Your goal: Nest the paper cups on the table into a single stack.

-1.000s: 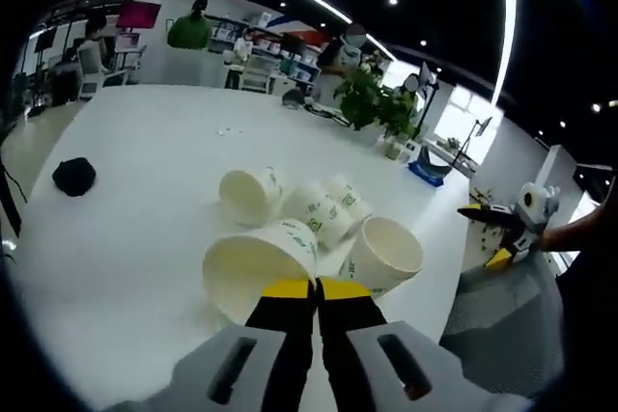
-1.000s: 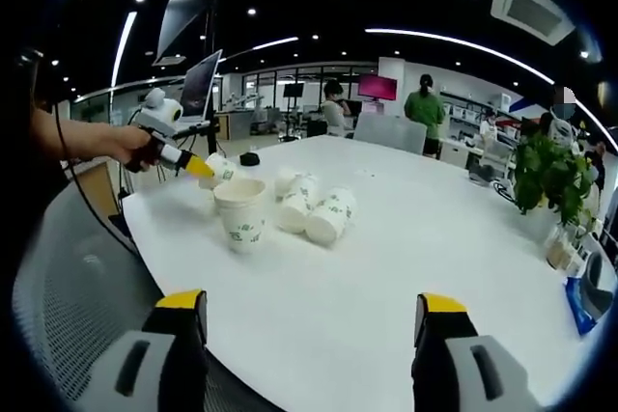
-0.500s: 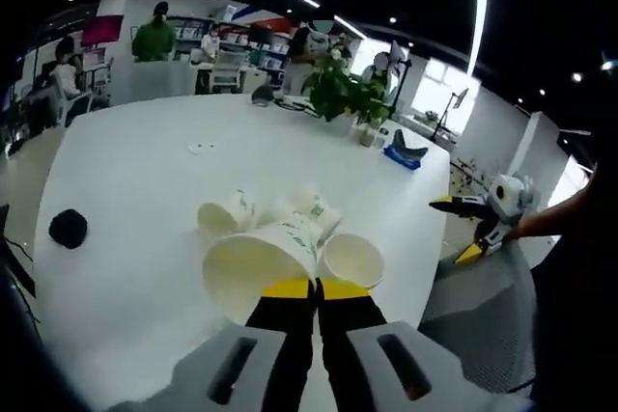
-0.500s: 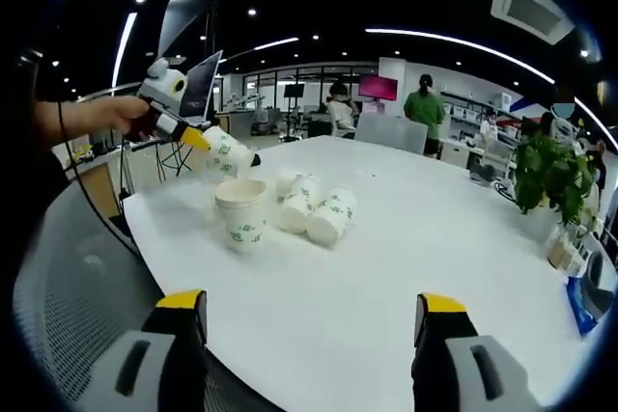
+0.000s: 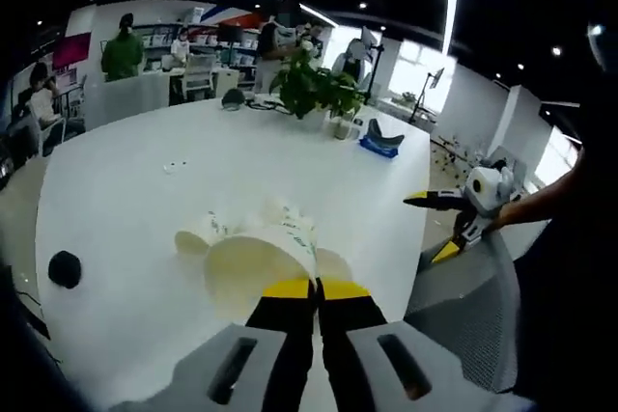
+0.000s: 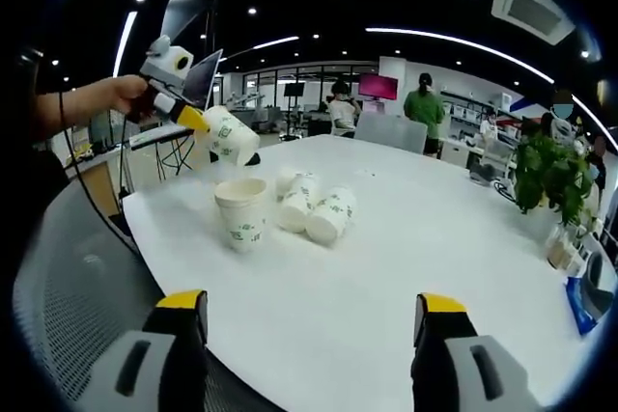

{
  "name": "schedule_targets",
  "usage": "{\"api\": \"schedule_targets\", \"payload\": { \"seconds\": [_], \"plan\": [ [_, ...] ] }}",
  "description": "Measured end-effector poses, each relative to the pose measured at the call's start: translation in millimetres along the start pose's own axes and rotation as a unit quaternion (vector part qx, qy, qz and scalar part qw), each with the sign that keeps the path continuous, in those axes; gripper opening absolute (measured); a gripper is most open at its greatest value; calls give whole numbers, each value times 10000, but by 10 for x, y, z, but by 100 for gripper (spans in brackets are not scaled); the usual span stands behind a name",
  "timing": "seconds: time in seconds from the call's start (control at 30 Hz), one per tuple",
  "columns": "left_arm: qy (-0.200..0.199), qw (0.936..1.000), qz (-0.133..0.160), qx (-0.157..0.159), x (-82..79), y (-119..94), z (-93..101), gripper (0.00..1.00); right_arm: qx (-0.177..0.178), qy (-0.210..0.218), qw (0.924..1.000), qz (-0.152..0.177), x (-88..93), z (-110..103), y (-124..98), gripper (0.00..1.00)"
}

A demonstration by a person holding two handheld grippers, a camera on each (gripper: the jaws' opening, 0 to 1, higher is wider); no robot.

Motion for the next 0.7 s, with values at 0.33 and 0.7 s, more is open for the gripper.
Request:
{"api": "schedule_targets", "payload": {
  "seconds": [0.33, 0.7],
  "plan": [
    [393, 9982, -434, 148, 15, 196, 201, 0, 23, 11, 10000, 14, -27, -7, -11, 89],
    [614, 9952, -724, 242, 55, 269, 241, 0, 42, 24, 10000, 19, -36, 0, -14, 88]
  ]
}}
Point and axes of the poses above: the point that each gripper's makers call its tool centre point, and the gripper's own axes: y roughly forward along the fingers, z roughly to its right, x roughly out of its underside, the point moved 5 cm from there along -y, roughly backward along the fingers, and after that the axes turned 1 degree about -z, right-handed, at the moved point
